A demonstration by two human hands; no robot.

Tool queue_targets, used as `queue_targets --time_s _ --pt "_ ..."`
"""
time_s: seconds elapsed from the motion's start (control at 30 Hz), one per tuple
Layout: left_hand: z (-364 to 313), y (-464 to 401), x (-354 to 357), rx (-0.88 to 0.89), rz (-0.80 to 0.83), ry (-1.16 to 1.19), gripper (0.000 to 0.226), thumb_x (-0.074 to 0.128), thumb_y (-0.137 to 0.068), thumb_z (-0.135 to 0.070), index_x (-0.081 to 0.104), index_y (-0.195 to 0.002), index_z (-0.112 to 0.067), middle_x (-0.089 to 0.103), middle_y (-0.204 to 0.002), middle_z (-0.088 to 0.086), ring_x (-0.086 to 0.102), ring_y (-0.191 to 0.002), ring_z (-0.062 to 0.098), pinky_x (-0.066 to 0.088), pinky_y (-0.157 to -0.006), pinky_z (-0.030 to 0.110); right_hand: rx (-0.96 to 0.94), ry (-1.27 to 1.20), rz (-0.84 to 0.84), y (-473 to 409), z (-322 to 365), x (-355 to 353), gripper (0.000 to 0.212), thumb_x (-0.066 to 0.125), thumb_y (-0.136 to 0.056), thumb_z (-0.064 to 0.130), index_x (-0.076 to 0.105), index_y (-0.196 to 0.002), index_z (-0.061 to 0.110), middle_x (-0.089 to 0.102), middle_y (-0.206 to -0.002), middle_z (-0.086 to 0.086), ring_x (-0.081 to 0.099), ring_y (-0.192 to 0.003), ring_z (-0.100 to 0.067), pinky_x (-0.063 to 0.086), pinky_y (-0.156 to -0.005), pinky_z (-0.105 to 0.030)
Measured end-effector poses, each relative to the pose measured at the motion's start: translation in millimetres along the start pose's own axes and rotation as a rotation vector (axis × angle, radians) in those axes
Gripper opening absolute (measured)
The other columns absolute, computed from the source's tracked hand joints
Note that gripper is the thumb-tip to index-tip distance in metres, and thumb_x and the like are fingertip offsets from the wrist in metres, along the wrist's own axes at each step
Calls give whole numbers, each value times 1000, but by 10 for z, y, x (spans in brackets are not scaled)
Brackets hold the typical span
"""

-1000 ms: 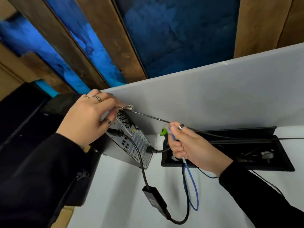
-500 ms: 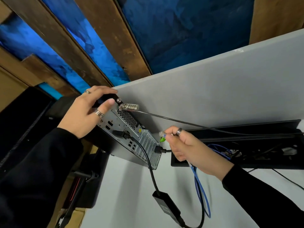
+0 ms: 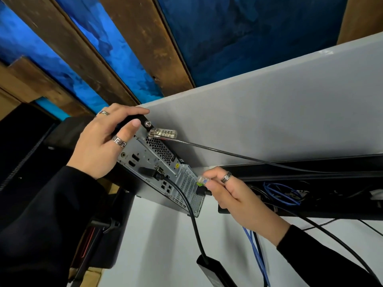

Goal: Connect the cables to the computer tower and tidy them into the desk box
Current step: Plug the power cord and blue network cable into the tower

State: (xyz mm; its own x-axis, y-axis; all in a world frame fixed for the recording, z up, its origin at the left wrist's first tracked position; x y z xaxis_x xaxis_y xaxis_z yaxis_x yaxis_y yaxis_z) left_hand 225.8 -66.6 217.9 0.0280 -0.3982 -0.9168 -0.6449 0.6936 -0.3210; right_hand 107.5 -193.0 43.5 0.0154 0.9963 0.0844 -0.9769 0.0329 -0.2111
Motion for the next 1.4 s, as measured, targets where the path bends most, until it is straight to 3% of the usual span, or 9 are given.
queue_targets --time_s 0.13,0.4,0.5,0.6,0.73,0.87,0.97,1.13,1.4 --pt "14 -15 -1 2 -8 4 39 36 -91 -47 59 -118 -30 55 -99 -6 50 -101 14 36 -88 33 64 -241 63 -32 -5 55 21 41 -97 26 59 -91 33 35 -54 16 27 -50 -2 27 -48 -15" --pt "35 -10 21 2 -10 -7 38 37 -89 -49 58 -118 -35 50 -97 -22 49 -100 12 37 -89 33 95 -331 89 -140 -50 81 25 42 -92 25 62 -82 36 32 -55 15 24 -51 -3 24 -48 -16" --pt "36 -10 22 -3 -16 -10 37 38 -89 -48 58 -118 -35 50 -97 -22 49 -101 12 37 -89 32 55 -144 46 -196 -46 32 20 43 -96 22 59 -86 27 38 -52 14 30 -48 -1 29 -49 -14" --pt "43 0 17 -9 -15 -12 37 38 -90 -48 58 -118 -34 51 -95 -17 50 -101 13 39 -90 34 -24 173 3 -285 10 60 13 49 -95 25 58 -87 20 45 -57 1 37 -52 -14 34 -52 -28" --pt "41 17 14 -17 -14 -15 36 39 -90 -47 58 -118 -34 54 -101 -7 51 -103 15 40 -91 37 -112 439 20 -414 75 196 13 50 -94 28 54 -82 23 40 -50 5 38 -48 -10 34 -48 -20" --pt "35 19 14 -27 -9 -11 36 38 -90 -49 58 -117 -36 53 -98 -8 51 -102 15 39 -91 36 -153 708 21 -521 38 299 20 45 -96 33 53 -88 17 49 -65 1 45 -58 -20 47 -56 -35" --pt "17 20 10 -23 -20 0 35 39 -90 -47 59 -116 -35 55 -101 -6 52 -104 17 41 -92 41 -233 814 -12 -562 64 377 21 46 -96 29 53 -85 14 60 -78 -1 56 -66 -27 45 -54 -31" --pt "16 4 12 -14 -28 2 35 39 -91 -46 60 -116 -33 57 -104 -3 52 -105 19 41 -92 46 -309 943 -120 -592 122 410 16 56 -87 24 55 -73 14 61 -61 0 57 -47 -23 25 -45 -17" --pt "22 7 8 -11 -33 6 36 39 -91 -46 60 -115 -32 58 -105 -1 51 -104 21 40 -90 46 -345 1010 -81 -602 98 445 21 45 -86 28 57 -73 17 61 -59 4 57 -45 -17 26 -41 -16"
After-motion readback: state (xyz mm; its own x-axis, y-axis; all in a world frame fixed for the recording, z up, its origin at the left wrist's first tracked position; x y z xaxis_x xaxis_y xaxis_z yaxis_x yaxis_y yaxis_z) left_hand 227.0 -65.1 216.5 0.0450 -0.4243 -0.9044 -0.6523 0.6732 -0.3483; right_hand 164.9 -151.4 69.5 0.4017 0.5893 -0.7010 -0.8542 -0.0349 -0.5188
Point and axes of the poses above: each hand's wrist, its own y-axis away from the middle knuckle, its own x-axis out of the palm, z = x × y, the point moved 6 cm from there along -y, towards the middle knuckle
